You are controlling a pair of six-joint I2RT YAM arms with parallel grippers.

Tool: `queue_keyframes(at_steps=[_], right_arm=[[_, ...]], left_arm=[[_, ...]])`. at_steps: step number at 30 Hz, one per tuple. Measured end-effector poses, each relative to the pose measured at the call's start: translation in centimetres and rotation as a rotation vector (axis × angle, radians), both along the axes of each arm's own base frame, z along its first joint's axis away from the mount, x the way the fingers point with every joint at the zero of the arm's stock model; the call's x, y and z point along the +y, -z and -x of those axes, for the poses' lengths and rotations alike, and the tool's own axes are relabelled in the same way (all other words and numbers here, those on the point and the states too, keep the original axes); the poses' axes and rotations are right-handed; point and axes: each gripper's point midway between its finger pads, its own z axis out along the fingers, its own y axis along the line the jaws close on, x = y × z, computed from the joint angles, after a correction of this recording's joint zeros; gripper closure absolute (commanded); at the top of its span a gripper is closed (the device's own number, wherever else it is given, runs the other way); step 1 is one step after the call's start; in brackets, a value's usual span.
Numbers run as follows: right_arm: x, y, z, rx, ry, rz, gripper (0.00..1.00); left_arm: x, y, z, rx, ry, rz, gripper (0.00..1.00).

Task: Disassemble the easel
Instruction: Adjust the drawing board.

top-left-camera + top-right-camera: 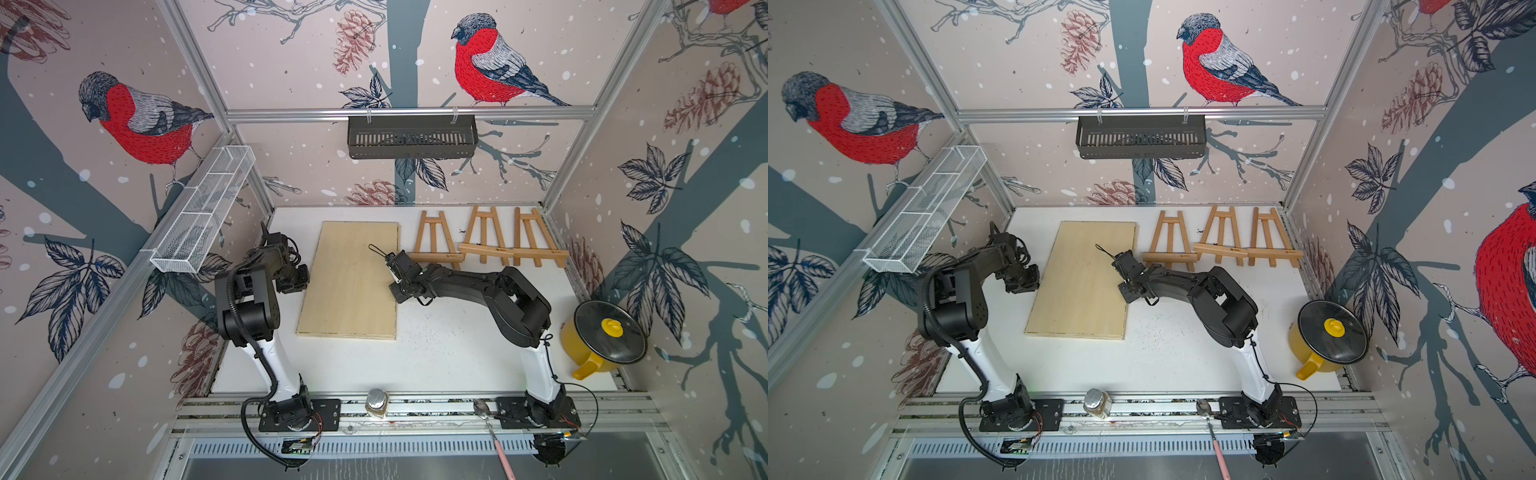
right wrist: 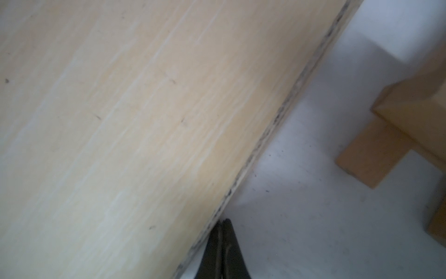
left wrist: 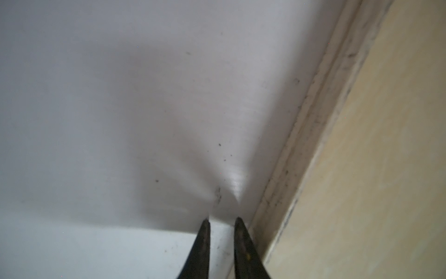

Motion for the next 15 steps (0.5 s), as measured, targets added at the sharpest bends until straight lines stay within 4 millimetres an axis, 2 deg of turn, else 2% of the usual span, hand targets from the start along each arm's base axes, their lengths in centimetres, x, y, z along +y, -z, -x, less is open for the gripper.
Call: queue_keyframes(at_steps=[11,15], right_arm=[[-0.2,-0.1,0.0,-0.011,0.006,-0.033,0.92],[-0.5,-0.2,1.2,0.004,0.002,-0.034,0.92]], left_arm=[[0.2,-0.4,-0.2,-0.013,-0.004,-0.007,0.79],[0.6,-0.5,-0.2,-0.013,-0.010,-0.027,0.78]])
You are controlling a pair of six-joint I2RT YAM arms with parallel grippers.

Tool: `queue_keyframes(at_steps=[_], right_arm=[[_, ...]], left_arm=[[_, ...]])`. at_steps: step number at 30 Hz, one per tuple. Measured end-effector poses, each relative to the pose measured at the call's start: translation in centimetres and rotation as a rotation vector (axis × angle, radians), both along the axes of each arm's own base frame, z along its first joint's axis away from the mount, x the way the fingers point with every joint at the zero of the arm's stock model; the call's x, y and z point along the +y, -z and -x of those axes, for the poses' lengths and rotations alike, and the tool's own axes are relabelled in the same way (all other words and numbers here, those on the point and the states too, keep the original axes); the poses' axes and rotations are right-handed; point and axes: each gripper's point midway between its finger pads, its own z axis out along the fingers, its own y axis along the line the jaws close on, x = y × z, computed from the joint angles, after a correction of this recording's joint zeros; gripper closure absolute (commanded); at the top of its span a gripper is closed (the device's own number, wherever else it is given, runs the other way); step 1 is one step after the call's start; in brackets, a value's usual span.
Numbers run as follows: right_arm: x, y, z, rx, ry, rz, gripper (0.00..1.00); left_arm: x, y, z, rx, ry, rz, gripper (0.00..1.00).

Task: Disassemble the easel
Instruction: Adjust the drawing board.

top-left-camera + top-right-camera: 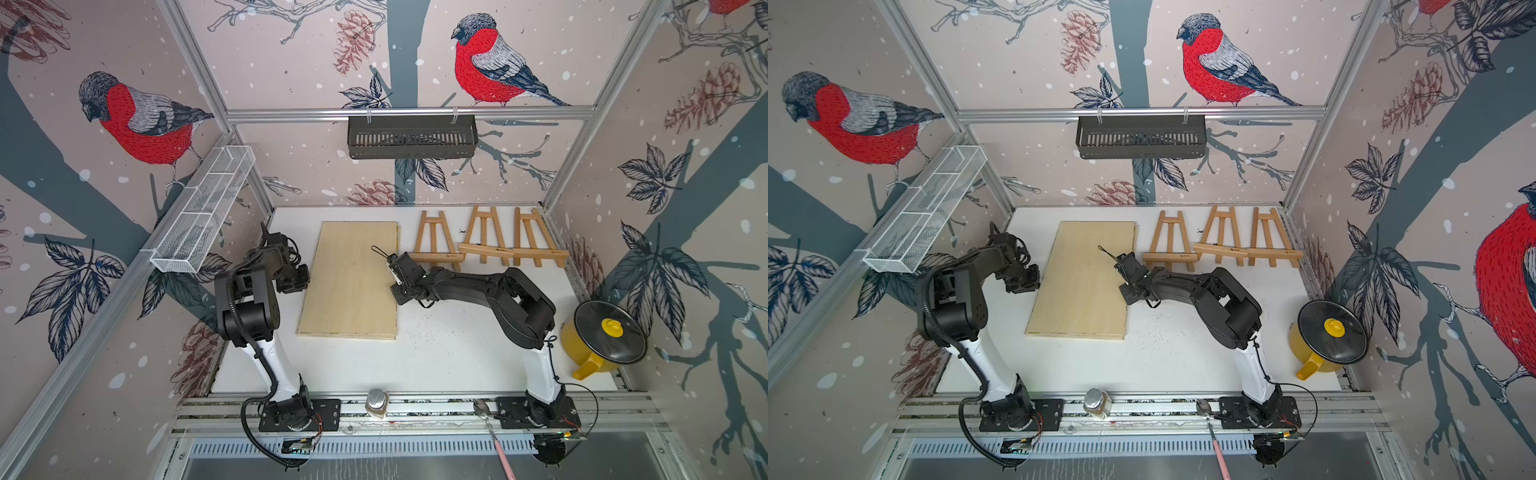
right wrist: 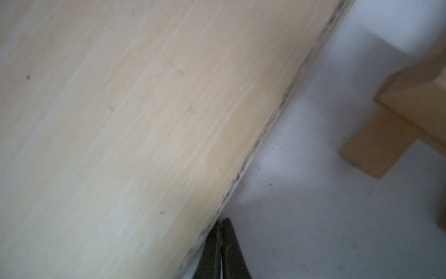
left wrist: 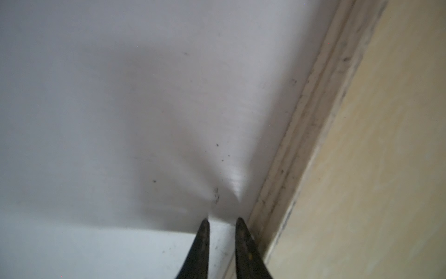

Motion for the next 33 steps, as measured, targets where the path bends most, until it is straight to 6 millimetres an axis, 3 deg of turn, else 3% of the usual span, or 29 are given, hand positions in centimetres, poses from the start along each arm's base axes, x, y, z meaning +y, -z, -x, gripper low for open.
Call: queue_keyframes(at_steps=[7,12,33], right_arm=[[-0.4,0.1,4.7,0.044,-0.051,0.016,0.92],[0.2,0.3,6.9,0.058,-0.075,0.008,0.92],[0.5,0.5,7.9,0.003,-0.056,0.059,0.92]], left_arm=[[2.4,0.0,0.8,0.021,-0.063,-0.070,0.78],[2.8,0.1,0.9,0.025,-0.077,-0.074,0.78],[2.7,0.8,1.2,0.050,-0.075,-0.062,0.78]])
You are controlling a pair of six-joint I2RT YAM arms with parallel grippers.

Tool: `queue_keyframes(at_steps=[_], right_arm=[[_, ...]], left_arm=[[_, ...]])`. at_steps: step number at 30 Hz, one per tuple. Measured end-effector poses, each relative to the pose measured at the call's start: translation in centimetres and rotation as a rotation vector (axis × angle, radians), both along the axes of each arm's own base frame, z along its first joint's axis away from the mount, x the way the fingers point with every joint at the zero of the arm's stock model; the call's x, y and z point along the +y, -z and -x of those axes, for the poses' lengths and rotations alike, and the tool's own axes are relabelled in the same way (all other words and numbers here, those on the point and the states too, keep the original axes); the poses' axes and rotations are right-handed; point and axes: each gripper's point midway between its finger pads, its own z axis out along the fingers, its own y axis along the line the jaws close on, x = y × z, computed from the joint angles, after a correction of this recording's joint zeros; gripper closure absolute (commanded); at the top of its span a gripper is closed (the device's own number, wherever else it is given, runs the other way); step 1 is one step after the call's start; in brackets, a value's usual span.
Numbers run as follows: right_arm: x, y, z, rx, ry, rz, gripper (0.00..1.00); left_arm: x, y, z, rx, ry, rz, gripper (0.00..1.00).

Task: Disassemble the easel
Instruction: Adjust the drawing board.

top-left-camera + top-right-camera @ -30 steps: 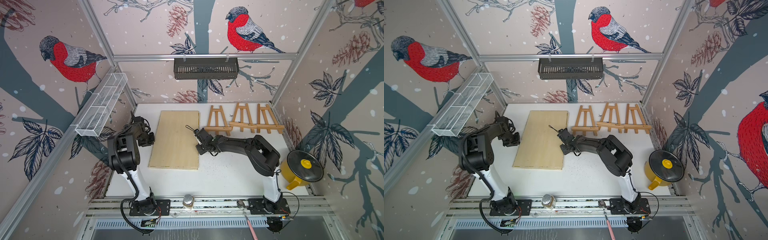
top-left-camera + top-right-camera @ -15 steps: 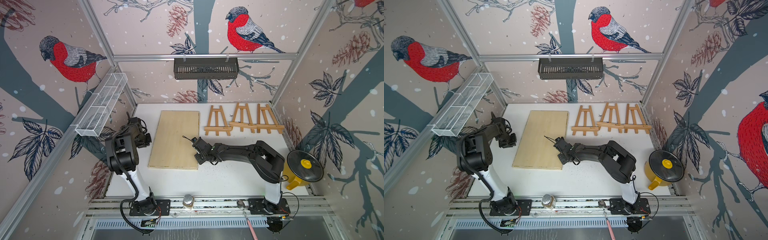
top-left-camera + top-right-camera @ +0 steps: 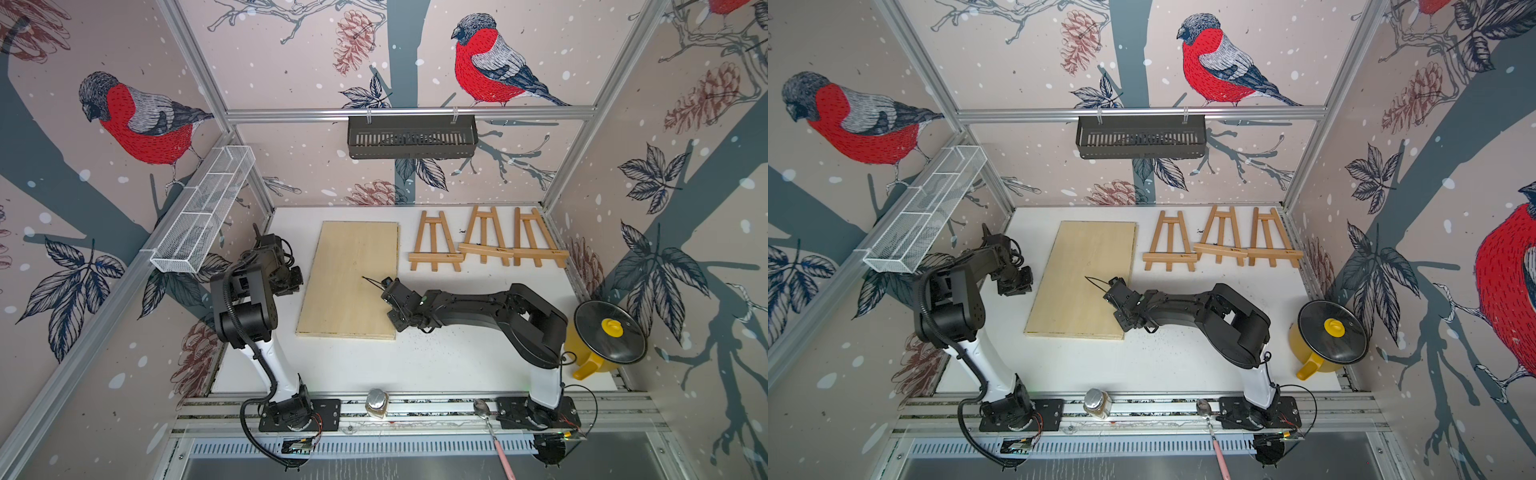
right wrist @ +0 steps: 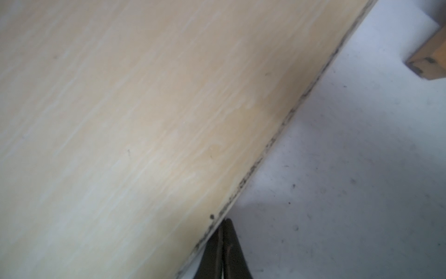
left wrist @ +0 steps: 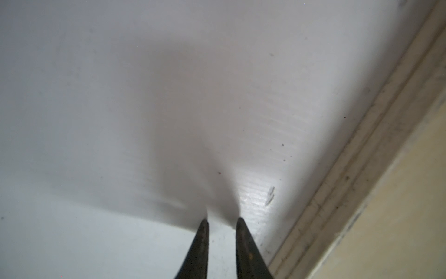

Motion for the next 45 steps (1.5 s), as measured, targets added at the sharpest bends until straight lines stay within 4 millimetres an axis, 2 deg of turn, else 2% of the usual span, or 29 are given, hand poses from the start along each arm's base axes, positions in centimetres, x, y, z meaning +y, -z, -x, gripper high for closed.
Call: queue_keyframes(at_steps=[11,13,18,22,45], right_arm=[[-0.4,0.0,0.2,0.006,0.016,-0.022,0.89],[-0.4,0.0,0.6,0.021,0.005,-0.027,0.89],[-0.3,-0.1,3.2,0.076,-0.044,-0.027,0.89],[-0.3,0.0,4.1,0.090,-0.050,-0.025,0.89],[-0.1,0.1,4.2,0.066,-0.039,0.018,0.89]], left_arm=[[0.1,-0.4,-0.1,-0.010,-0.004,-0.008,0.77],[0.3,-0.5,0.0,-0.014,-0.007,-0.023,0.76],[1.9,-0.6,0.8,0.014,-0.048,-0.110,0.76],[2.2,-0.5,1.0,0.023,-0.055,-0.129,0.76],[1.3,0.4,1.2,0.053,-0.034,-0.077,0.76]])
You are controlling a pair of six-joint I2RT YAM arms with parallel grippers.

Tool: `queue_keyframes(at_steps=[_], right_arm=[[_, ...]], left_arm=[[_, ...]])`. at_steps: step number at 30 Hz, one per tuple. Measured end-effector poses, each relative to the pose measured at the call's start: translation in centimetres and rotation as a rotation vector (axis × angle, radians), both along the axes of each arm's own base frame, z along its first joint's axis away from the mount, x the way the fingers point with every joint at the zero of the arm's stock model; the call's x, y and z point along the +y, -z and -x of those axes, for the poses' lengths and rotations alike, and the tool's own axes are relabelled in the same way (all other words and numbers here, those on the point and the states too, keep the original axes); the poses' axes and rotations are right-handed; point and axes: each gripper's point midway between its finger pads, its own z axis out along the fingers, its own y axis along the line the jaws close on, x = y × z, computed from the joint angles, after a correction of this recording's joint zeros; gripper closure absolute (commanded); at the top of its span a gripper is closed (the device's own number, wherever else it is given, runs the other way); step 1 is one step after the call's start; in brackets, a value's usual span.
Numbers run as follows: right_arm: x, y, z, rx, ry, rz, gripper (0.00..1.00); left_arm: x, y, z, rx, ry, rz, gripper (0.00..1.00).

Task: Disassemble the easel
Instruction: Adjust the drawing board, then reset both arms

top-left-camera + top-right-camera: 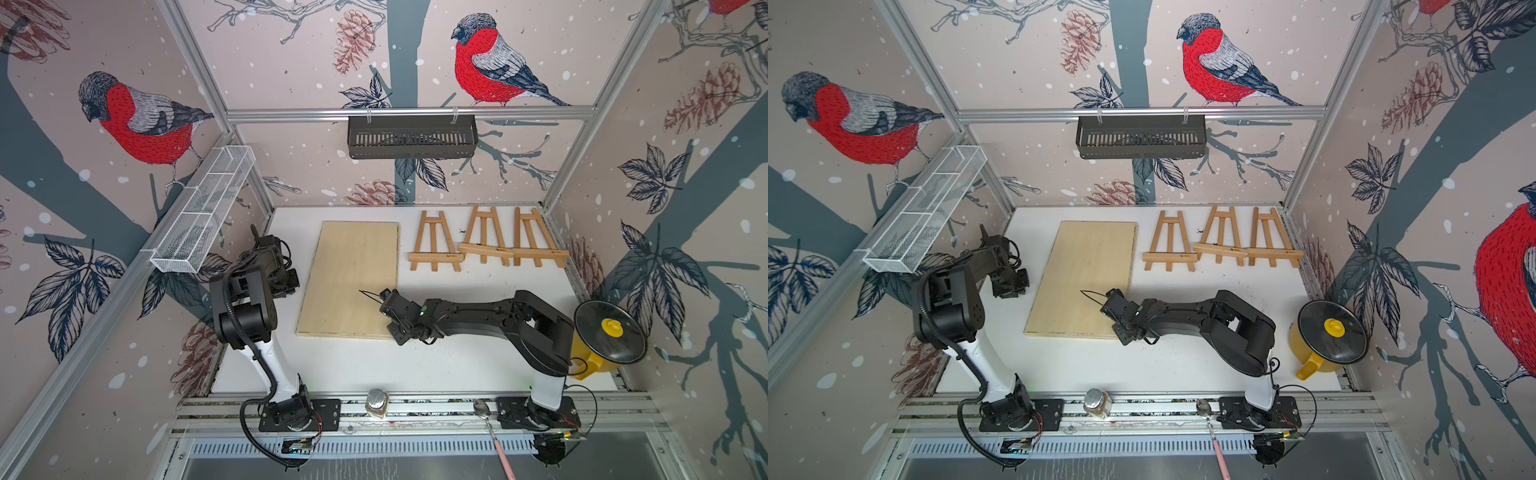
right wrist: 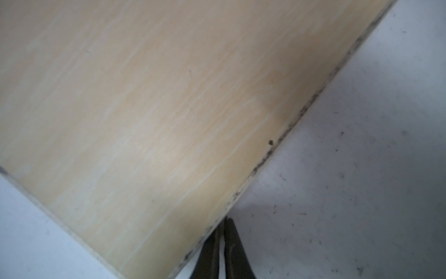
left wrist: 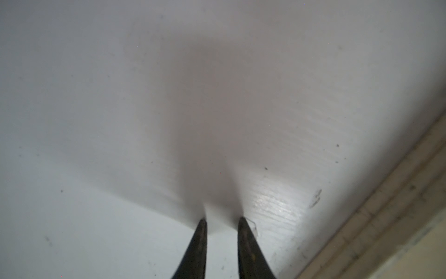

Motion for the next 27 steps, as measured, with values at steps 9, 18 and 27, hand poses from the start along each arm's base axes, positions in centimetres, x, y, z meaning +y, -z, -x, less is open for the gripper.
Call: queue_keyframes(at_steps=[9,18,27], right_arm=[[-3.6,-0.6,-0.5,0.060,0.056,-0.047,0.76],[-13.5,-8.1,-5.7,-0.068,0.317,-0.239,0.68],[-22.3,-12.8,-8.5,-0.237,0.552,-0.352,0.61]], left_arm=[[-0.4,-1.3,0.0,-0.031,0.005,0.004,0.76],[-0.4,-7.0,-0.6,-0.196,0.012,-0.040,0.75],[-1.4,-14.7,-1.7,-0.469,0.063,-0.078,0.70]])
